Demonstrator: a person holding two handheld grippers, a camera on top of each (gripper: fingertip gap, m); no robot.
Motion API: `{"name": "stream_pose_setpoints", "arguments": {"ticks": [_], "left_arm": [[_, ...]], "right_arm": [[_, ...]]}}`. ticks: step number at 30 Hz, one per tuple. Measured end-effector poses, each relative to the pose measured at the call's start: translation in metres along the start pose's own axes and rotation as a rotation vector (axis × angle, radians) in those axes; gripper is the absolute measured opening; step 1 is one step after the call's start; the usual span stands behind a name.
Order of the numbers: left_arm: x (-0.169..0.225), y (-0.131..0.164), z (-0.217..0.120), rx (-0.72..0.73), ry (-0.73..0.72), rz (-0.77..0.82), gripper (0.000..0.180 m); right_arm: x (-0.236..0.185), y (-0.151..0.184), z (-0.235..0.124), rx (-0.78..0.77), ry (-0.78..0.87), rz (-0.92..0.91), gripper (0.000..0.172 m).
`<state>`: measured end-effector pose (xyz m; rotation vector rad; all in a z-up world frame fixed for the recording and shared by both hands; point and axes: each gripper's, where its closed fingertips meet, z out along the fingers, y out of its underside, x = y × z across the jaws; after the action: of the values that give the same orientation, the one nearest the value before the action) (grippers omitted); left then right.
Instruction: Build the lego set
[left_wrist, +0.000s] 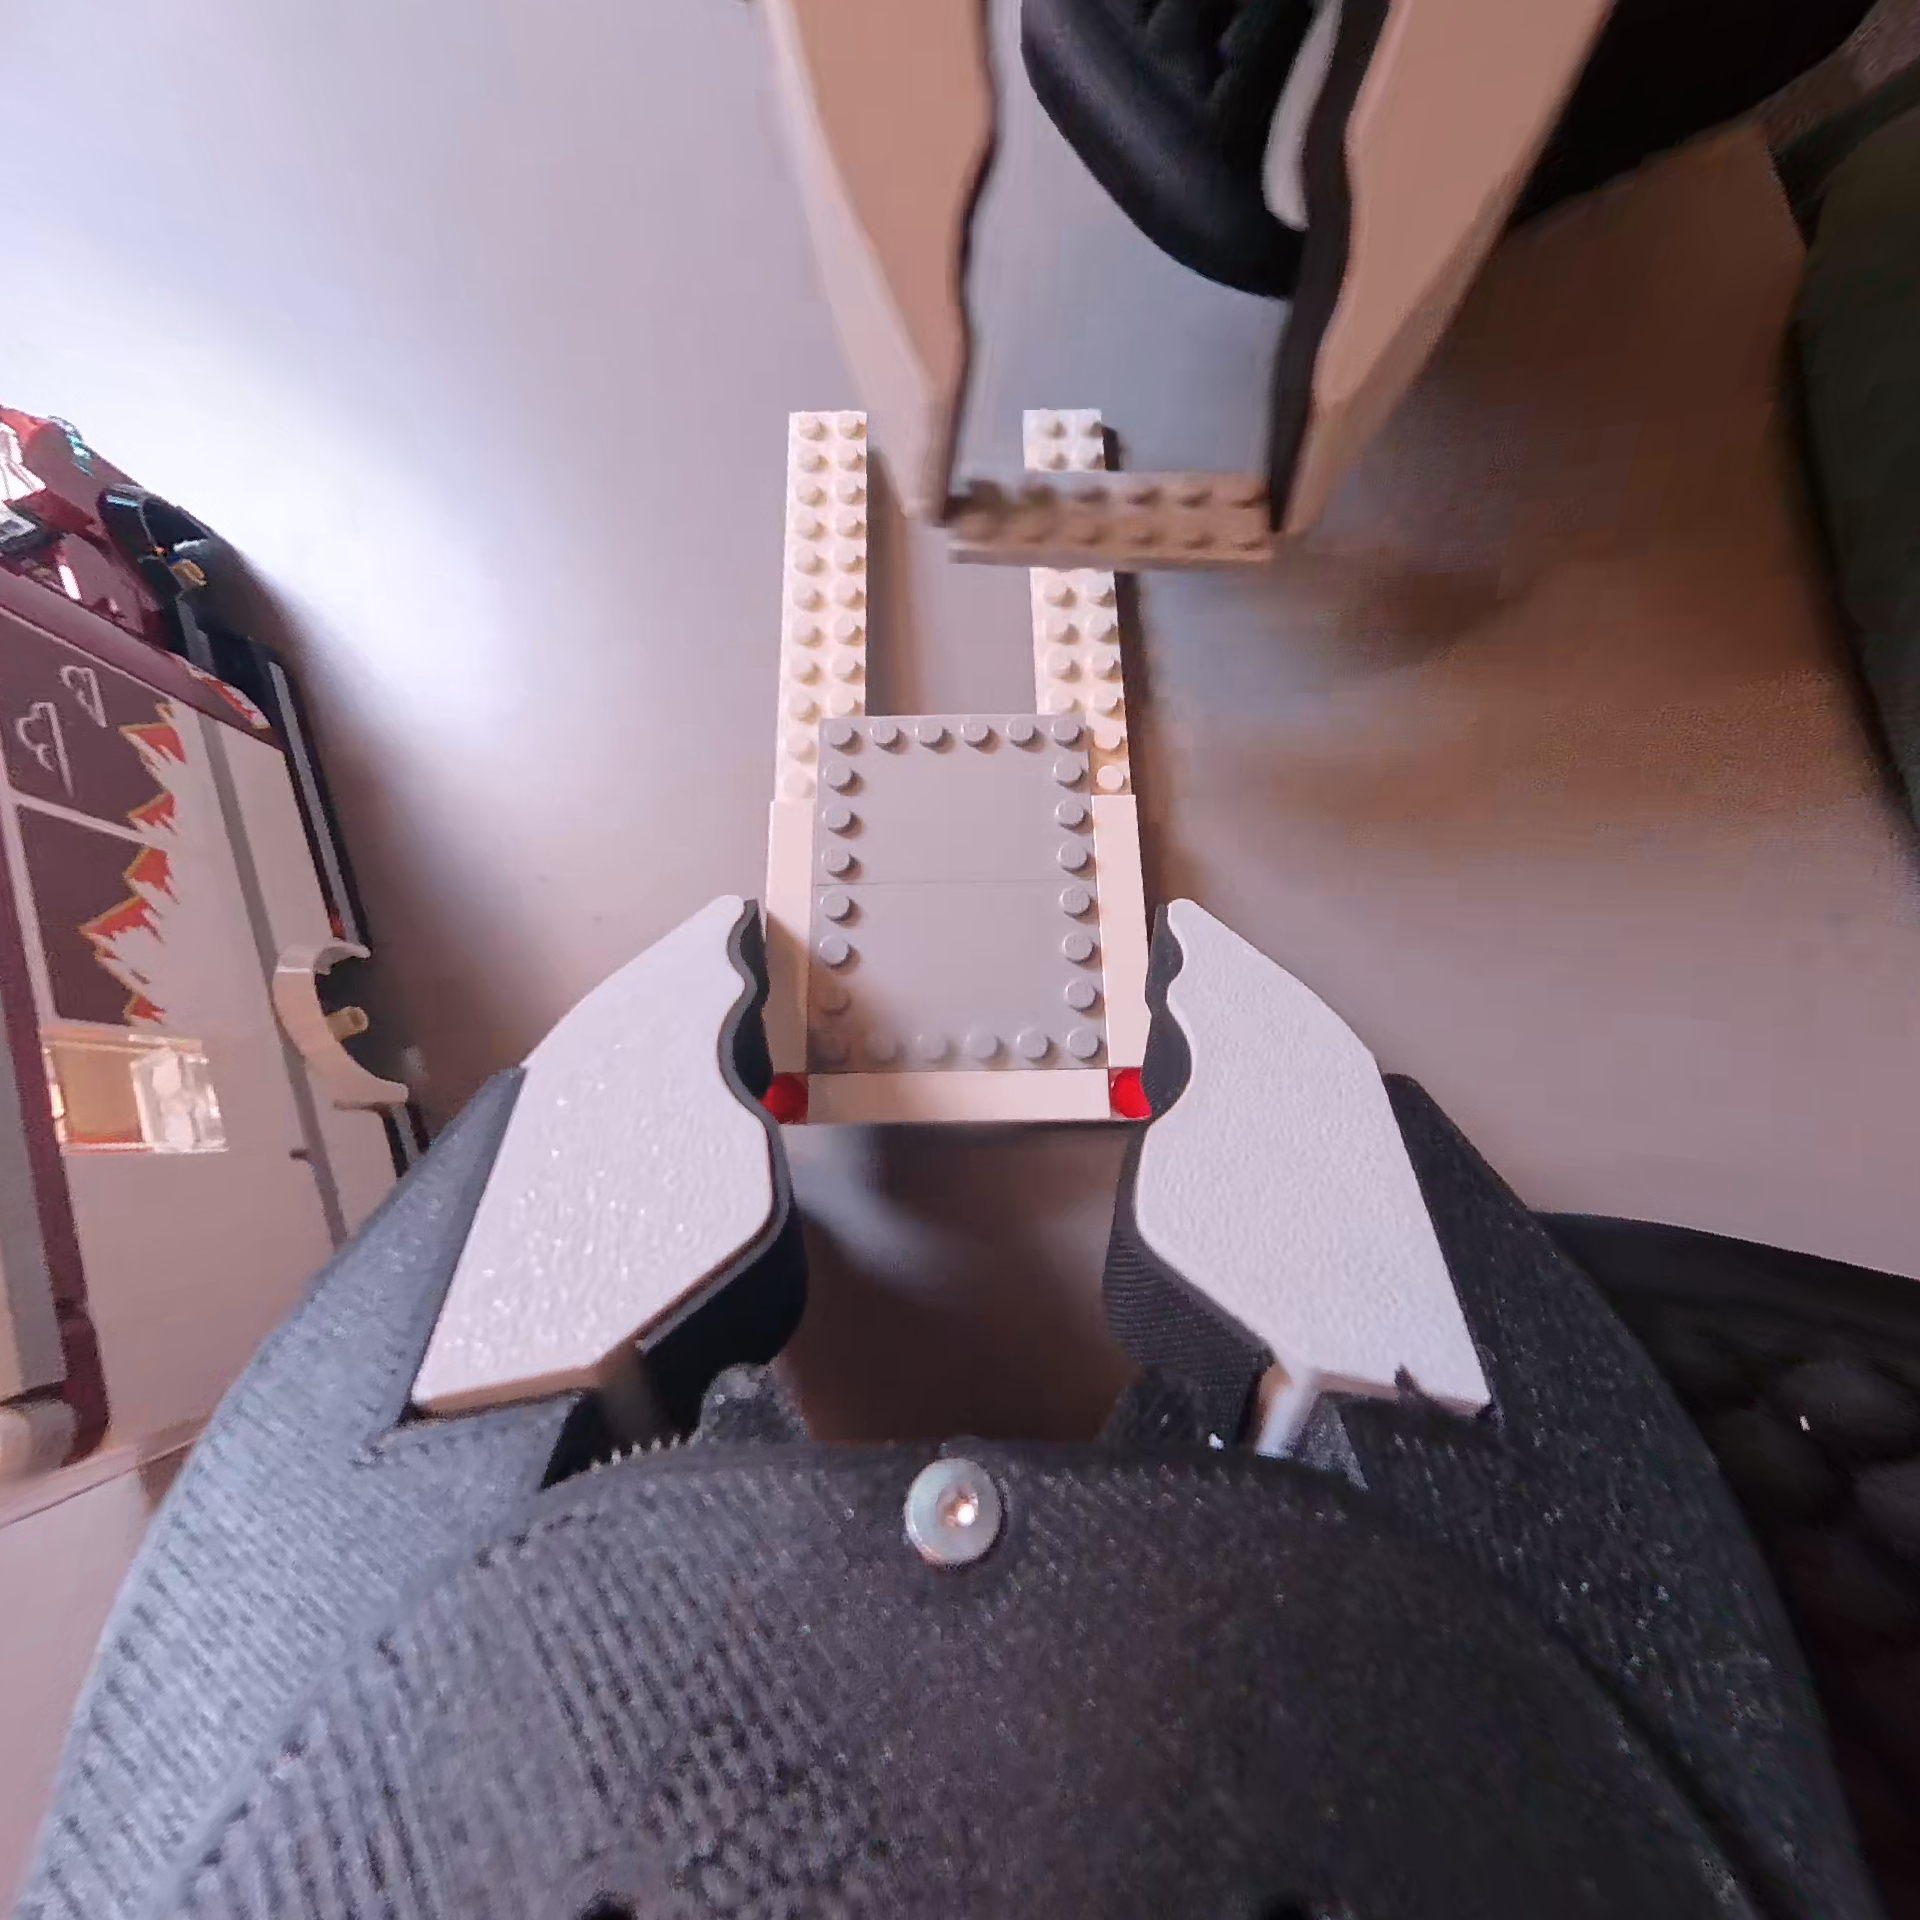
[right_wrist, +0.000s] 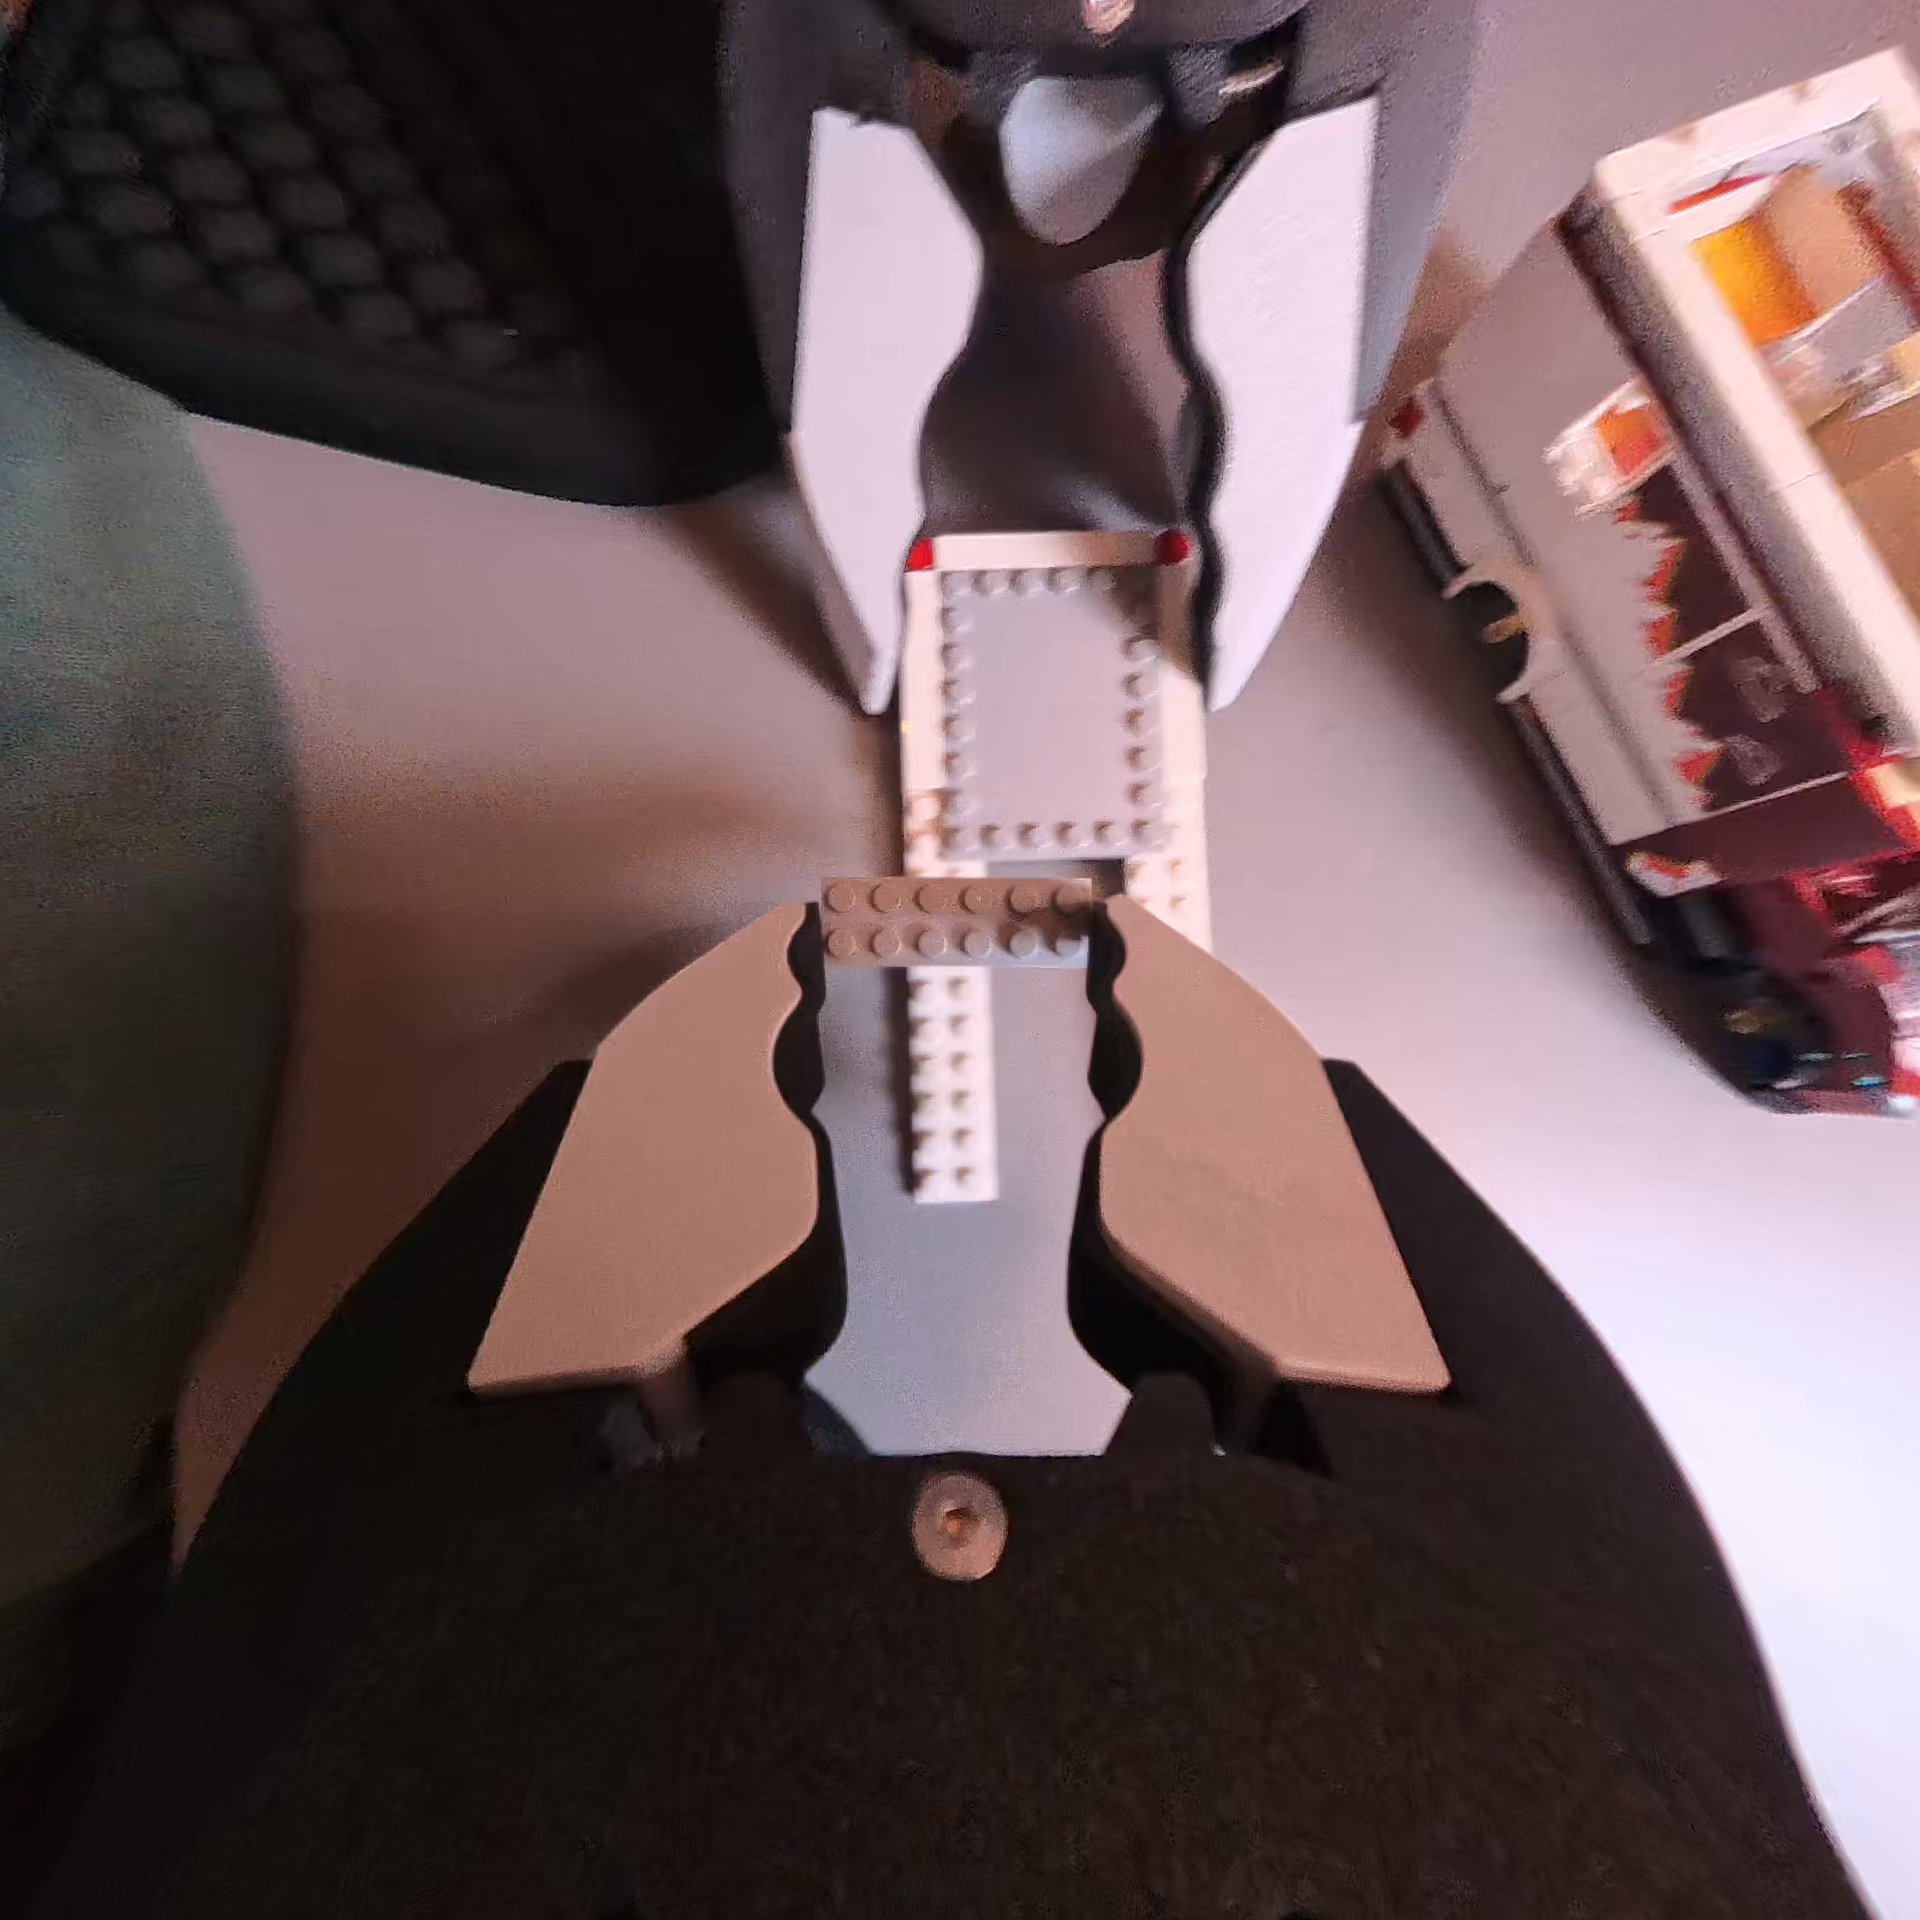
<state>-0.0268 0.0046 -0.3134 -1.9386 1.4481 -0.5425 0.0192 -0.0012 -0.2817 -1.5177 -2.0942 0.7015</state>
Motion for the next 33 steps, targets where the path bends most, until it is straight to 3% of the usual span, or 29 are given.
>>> {"name": "stream_pose_setpoints", "arguments": {"ticks": [1,12,17,19,26,33], "left_arm": [[0.0,0.0,0.001,0.001,0.002,-0.002,0.071],[0.002,0.001,0.002,0.016,0.011,-0.015,0.071],[0.002,0.001,0.002,0.026,0.014,-0.018,0.071],[0.002,0.001,0.002,0.032,0.013,-0.015,0.071],[0.004,0.001,0.001,0.051,0.013,-0.01,0.071],[-0.001,-0.007,-0.009,0.134,0.002,-0.023,0.071]], "right_arm": [[0.008,0.001,0.003,-0.019,0.01,-0.011,0.048],[0.017,0.008,0.024,-0.04,-0.05,-0.037,0.055],[0.014,0.026,0.013,-0.111,-0.069,-0.075,0.087],[0.013,0.035,0.017,-0.154,-0.071,-0.088,0.091],[0.016,0.031,0.023,-0.141,-0.134,-0.099,0.066],[0.021,0.02,0.013,-0.125,-0.138,-0.106,0.066]]}}
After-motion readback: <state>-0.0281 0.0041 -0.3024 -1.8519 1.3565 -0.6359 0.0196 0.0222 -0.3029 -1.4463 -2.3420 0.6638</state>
